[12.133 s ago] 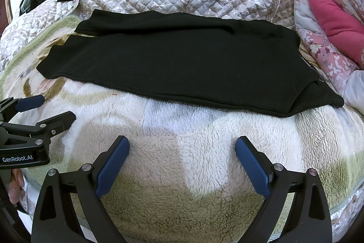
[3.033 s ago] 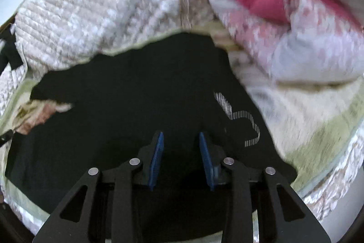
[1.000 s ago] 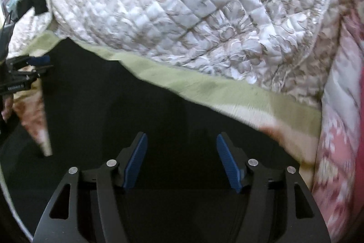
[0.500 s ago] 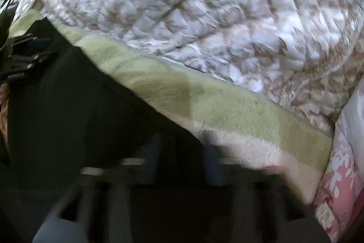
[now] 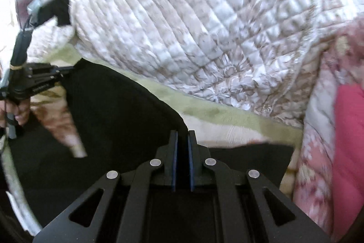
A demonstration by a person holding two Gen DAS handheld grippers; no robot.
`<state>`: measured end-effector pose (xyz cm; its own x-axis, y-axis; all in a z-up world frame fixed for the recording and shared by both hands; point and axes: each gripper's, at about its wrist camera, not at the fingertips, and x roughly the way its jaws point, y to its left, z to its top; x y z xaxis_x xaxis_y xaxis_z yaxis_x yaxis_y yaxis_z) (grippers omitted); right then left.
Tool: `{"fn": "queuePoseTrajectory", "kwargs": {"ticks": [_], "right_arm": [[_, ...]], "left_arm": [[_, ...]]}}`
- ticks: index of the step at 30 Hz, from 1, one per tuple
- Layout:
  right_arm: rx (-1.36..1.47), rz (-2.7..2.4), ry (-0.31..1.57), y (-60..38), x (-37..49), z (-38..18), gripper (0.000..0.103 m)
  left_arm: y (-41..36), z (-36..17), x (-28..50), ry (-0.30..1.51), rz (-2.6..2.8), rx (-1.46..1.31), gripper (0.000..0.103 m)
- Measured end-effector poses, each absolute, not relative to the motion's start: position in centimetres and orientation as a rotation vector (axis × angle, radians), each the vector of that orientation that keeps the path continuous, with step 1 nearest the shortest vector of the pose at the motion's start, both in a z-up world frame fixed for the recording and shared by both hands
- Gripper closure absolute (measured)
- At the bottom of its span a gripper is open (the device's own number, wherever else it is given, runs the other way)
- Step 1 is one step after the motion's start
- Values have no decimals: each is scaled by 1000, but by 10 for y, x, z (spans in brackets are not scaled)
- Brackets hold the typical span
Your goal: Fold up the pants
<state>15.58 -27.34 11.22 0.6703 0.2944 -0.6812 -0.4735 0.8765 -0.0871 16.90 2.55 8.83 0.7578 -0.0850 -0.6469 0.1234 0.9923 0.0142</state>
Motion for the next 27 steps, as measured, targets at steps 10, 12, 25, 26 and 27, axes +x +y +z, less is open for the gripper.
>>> {"fn": "queuePoseTrajectory", "kwargs": {"ticks": [10, 12, 25, 26, 27], "right_arm": [[-91, 405, 924, -292, 20, 44, 96], [-48, 381, 982, -295, 10, 22, 94], [370, 251, 895, -334, -37, 9, 53], [387, 223, 890, -339, -36, 8, 53], [408, 190, 887, -344, -35, 7, 53]], "left_arm": [[30, 65, 21, 739, -150, -35, 98], [28, 45, 4, 801, -152, -53, 98], [58, 37, -24, 846, -45, -198, 53], [56, 40, -15, 841, -41, -189, 52], [53, 41, -5, 842, -44, -177, 51]]}}
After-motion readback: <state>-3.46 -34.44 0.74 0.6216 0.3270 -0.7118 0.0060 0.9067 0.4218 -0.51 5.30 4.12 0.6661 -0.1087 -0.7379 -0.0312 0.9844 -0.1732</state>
